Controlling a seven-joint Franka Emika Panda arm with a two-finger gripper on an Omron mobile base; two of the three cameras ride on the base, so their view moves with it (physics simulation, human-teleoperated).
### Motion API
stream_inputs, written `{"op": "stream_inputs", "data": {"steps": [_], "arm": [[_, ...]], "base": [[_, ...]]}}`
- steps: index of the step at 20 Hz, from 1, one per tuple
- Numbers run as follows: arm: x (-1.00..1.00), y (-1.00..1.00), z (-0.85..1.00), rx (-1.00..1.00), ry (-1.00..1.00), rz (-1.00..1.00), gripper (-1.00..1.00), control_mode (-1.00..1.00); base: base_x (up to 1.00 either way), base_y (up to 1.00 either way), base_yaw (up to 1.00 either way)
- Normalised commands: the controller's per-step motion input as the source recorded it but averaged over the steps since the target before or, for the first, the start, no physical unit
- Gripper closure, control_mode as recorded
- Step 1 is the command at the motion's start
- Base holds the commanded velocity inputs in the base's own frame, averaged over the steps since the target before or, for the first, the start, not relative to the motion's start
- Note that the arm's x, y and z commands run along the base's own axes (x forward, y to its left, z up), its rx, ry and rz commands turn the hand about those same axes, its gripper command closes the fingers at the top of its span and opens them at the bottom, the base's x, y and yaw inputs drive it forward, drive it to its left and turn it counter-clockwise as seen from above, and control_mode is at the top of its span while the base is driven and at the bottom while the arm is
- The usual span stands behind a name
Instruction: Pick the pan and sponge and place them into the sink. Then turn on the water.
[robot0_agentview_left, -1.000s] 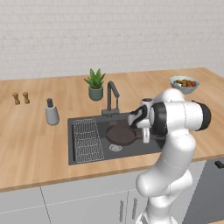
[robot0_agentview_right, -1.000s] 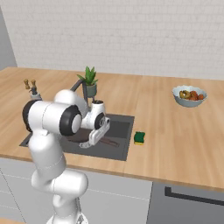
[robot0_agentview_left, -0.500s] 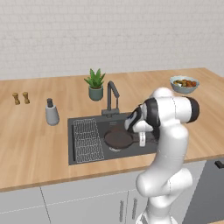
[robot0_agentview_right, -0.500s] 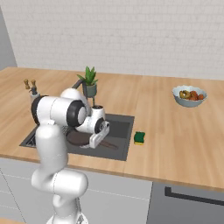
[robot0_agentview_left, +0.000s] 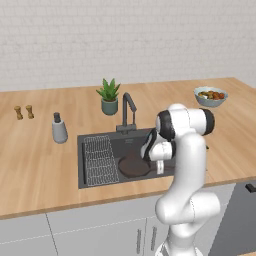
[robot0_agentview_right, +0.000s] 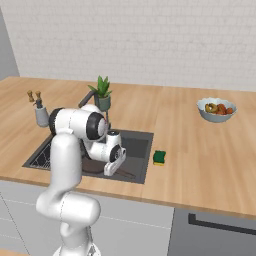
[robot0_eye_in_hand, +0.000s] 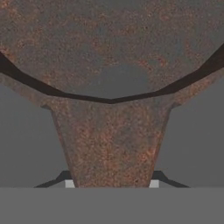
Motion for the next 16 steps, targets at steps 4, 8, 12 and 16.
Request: {"op": "stream_inputs", "data": {"steps": [4, 8, 12, 16], "arm": [[0.24, 0.00, -0.32, 0.00, 0.00, 0.00, 1.00, -1.00], [0.27, 0.00, -0.31, 0.00, 0.00, 0.00, 1.00, -1.00], [0.27, 0.00, -0.38, 0.00, 0.00, 0.00, 1.00, -1.00], [0.28, 0.00, -0.44, 0.00, -0.01, 0.00, 1.00, -1.00]], "base": [[0.00, 0.00, 0.00], [0.00, 0.00, 0.00], [0.00, 0.00, 0.00], [0.00, 0.00, 0.00]]}}
